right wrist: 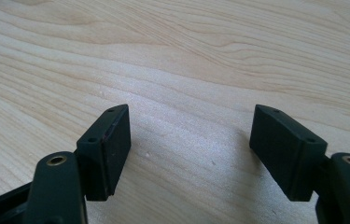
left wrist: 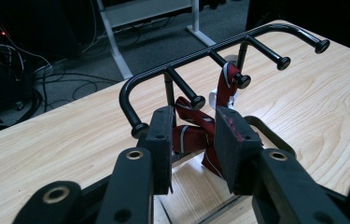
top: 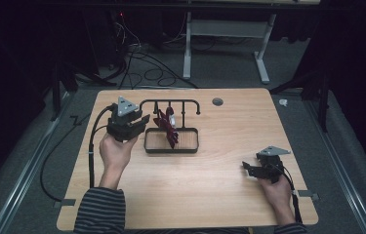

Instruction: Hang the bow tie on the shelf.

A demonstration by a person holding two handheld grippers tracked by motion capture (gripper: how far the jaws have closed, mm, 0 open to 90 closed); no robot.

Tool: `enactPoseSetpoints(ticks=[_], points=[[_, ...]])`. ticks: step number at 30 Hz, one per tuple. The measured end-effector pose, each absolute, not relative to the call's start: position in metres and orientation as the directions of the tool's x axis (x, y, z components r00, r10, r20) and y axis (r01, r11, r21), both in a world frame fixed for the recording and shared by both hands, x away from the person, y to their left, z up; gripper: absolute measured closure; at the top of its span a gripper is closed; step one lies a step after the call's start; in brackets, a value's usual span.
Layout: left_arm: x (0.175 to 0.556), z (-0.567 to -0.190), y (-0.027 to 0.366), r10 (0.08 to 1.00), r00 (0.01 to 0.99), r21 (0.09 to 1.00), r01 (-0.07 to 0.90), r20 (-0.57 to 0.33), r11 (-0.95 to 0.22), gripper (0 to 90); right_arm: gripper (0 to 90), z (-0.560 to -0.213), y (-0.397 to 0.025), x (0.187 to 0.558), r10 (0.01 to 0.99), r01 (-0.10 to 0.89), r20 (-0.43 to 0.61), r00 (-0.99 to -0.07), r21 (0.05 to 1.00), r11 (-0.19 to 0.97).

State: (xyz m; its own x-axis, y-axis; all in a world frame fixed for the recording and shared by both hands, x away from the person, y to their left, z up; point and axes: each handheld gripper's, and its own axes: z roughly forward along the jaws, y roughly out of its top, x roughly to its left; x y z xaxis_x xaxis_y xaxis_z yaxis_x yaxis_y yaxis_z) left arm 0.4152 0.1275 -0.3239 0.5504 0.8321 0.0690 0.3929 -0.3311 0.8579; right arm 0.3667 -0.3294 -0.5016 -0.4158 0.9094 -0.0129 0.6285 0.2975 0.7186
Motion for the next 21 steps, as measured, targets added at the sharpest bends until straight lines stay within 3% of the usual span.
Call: enactPoseSetpoints(ticks=[21], points=[[0.399,-0.336,0.149,0.844,0.535,0.859,0.415,0.036,-0.3,65.0,30.2,-0.502,-0.329,0.367,0.91,0.629,-0.013,-0.415,0.719,0.297]])
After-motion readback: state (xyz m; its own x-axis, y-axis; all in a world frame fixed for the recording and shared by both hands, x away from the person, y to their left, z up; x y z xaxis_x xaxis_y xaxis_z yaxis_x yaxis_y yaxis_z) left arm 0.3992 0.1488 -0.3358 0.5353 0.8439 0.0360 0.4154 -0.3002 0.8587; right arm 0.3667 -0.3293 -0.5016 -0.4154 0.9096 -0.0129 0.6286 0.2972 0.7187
